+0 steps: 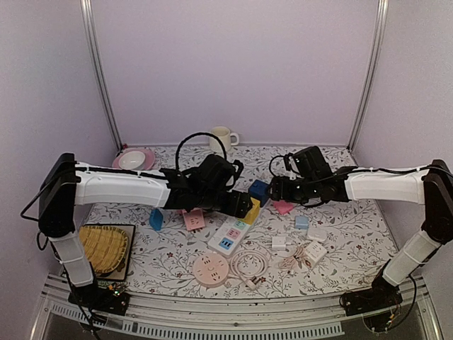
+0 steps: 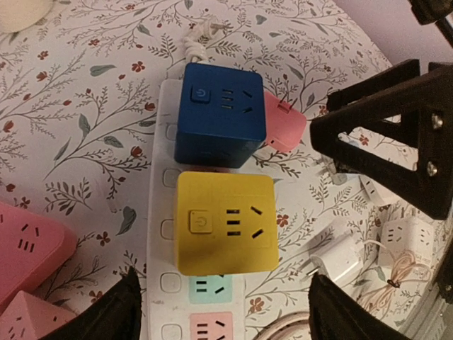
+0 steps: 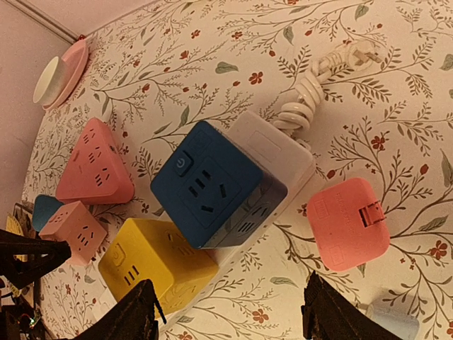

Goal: Pull the plug off the socket

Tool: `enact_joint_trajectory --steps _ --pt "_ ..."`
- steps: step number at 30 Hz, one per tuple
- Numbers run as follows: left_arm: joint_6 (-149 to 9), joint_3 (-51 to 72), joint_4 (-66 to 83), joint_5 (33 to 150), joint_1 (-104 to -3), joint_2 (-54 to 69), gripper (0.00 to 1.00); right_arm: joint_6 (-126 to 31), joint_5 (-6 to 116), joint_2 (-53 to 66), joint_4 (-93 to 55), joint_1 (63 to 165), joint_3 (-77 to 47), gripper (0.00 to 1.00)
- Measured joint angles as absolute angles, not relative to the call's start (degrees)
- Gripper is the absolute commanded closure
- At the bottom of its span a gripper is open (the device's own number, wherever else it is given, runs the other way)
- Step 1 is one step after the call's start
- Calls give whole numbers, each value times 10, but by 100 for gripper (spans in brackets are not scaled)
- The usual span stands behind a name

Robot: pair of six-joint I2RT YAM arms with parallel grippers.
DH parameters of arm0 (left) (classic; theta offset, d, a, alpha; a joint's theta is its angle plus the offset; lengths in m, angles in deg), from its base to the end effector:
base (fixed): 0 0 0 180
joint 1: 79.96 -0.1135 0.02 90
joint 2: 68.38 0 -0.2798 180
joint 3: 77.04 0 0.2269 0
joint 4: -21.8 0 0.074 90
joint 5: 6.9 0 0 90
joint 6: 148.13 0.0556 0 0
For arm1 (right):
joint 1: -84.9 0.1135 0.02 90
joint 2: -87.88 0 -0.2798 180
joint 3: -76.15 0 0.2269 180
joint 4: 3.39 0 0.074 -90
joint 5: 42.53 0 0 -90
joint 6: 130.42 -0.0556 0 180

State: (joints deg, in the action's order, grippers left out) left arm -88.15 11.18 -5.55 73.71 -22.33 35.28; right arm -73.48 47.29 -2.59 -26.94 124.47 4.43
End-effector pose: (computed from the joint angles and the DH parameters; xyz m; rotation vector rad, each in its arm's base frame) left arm 0.2215 -0.3324 0.2374 0.4844 2.3289 -0.5785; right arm 0.2568 0.2120 0.2331 -0.1344 2.3923 0.6243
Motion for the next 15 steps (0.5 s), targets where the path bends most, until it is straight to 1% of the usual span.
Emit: enact_joint_trajectory --steps 6,15 --pt "-871 168 -79 740 -217 409 19 -731 471 -19 -271 1224 57 27" --pt "-855 217 -98 728 -217 470 19 -725 482 -19 -264 1207 57 27"
